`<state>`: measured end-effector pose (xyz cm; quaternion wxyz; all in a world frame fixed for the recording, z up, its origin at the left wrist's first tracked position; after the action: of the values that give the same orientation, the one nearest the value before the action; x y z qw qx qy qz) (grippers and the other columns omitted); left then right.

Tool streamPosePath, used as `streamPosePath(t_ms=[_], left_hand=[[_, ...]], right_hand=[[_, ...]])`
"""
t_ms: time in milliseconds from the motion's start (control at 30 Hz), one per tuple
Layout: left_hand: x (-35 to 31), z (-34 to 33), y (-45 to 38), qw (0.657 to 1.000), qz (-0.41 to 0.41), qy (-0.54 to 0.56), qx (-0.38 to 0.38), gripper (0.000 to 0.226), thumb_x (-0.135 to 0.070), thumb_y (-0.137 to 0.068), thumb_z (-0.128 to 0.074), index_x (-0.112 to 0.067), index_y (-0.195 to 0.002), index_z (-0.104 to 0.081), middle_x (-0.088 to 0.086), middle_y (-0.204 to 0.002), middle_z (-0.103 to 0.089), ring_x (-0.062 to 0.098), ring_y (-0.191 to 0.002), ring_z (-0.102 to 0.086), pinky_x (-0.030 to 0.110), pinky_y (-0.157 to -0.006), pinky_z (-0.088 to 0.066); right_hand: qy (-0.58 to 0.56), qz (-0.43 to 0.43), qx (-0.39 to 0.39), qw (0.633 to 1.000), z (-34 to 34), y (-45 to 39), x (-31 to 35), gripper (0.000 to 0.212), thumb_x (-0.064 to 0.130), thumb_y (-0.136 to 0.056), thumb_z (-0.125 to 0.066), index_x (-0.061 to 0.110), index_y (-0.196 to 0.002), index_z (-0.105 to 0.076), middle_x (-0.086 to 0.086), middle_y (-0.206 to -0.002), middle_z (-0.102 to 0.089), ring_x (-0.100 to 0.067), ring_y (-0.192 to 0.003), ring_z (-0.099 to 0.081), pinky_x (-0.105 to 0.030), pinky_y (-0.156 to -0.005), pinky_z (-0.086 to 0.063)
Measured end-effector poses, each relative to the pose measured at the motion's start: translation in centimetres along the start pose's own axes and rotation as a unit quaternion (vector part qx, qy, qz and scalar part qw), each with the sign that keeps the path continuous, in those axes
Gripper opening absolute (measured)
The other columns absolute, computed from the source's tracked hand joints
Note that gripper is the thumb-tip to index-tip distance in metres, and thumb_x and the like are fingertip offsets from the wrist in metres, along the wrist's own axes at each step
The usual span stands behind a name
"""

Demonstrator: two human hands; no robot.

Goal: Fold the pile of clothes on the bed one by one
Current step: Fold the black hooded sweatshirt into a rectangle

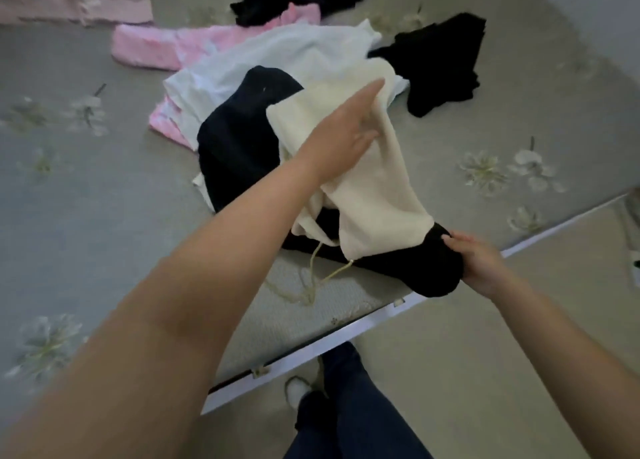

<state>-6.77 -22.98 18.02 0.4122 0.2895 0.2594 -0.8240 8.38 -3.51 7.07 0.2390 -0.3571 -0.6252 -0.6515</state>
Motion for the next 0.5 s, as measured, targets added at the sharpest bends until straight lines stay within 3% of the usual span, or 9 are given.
streamPosePath(t_ms=[67,133,233,300,367,433,500], left_hand=[[1.4,-2.1,0.6,0.999,0.034,-0.024,0.024,0.050,-0.012,-0.093,-0.045,-0.009,-0.140,-0.029,0.007,-0.145,-0.035,0.020,-0.132,-0.033,0.011,-0.098,-0.019],[4.4,-3.7,3.5,0.990,0.108,-0.081,0.026,0.034,-0.013,-0.095,-0.041,-0.006,-0.127,-0.048,0.011,-0.131,-0.050,0.025,-0.121,-0.045,0.026,-0.094,-0.032],[8.6,-6.7,8.7,0.959,0.195,-0.188,0.081,0.024,-0.011,-0.093,-0.040,0.001,-0.098,-0.061,0.015,-0.101,-0.058,0.030,-0.097,-0.054,0.035,-0.076,-0.040],[10.6,-8.7,11.0,0.943,0.241,-0.203,0.108,0.028,-0.011,-0.091,-0.045,0.001,-0.113,-0.057,0.016,-0.113,-0.057,0.030,-0.106,-0.051,0.037,-0.084,-0.041],[11.8,-10.3,11.9,0.935,0.263,-0.211,0.111,0.047,-0.012,-0.089,-0.051,0.002,-0.133,-0.041,0.020,-0.133,-0.045,0.031,-0.122,-0.042,0.038,-0.097,-0.035],[12.7,-11.1,12.0,0.924,0.277,-0.242,0.101,0.062,-0.014,-0.087,-0.057,0.003,-0.139,-0.027,0.022,-0.143,-0.033,0.031,-0.133,-0.031,0.040,-0.105,-0.028],[13.3,-10.9,11.8,0.918,0.297,-0.257,0.048,0.064,-0.013,-0.085,-0.060,0.003,-0.139,-0.028,0.026,-0.143,-0.031,0.035,-0.134,-0.028,0.044,-0.107,-0.025]], right_hand=[[-0.097,-0.006,-0.055,0.994,1.1,-1.1,-0.8,0.023,0.006,-0.096,-0.037,0.004,-0.090,-0.059,0.000,-0.070,-0.071,-0.009,-0.067,-0.068,-0.020,-0.058,-0.054],[-0.141,-0.010,-0.106,0.984,1.9,-2.3,-1.6,0.025,0.006,-0.097,-0.037,0.007,-0.086,-0.059,-0.001,-0.072,-0.070,-0.006,-0.059,-0.067,-0.016,-0.050,-0.052],[-0.116,-0.015,-0.161,0.980,3.1,-4.4,-2.4,0.021,0.006,-0.096,-0.040,-0.002,-0.101,-0.059,-0.007,-0.094,-0.061,-0.014,-0.071,-0.064,-0.023,-0.063,-0.050],[-0.082,-0.012,-0.170,0.982,3.9,-5.6,-2.6,0.021,0.007,-0.096,-0.040,0.000,-0.108,-0.056,-0.007,-0.093,-0.060,-0.018,-0.074,-0.058,-0.023,-0.063,-0.050],[-0.061,-0.009,-0.172,0.983,4.6,-6.5,-2.6,0.017,0.007,-0.096,-0.041,0.003,-0.101,-0.057,-0.004,-0.083,-0.060,-0.014,-0.072,-0.057,-0.020,-0.057,-0.050],[-0.049,-0.015,-0.172,0.984,5.2,-7.2,-2.5,0.019,0.007,-0.096,-0.041,0.004,-0.088,-0.058,-0.004,-0.081,-0.060,-0.014,-0.073,-0.057,-0.021,-0.059,-0.047],[-0.033,-0.017,-0.172,0.984,5.7,-7.8,-2.2,0.026,0.008,-0.096,-0.042,0.007,-0.075,-0.058,-0.004,-0.077,-0.059,-0.013,-0.071,-0.057,-0.019,-0.055,-0.048]])
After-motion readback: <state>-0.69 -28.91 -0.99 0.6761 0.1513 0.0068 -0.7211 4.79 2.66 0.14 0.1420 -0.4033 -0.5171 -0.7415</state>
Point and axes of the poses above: each hand's wrist, its own y-axis away from the middle knuckle, its own z-axis out of the back of the hand, x = y × z, the point moved 5 cm from there along -y, towards the middle knuckle
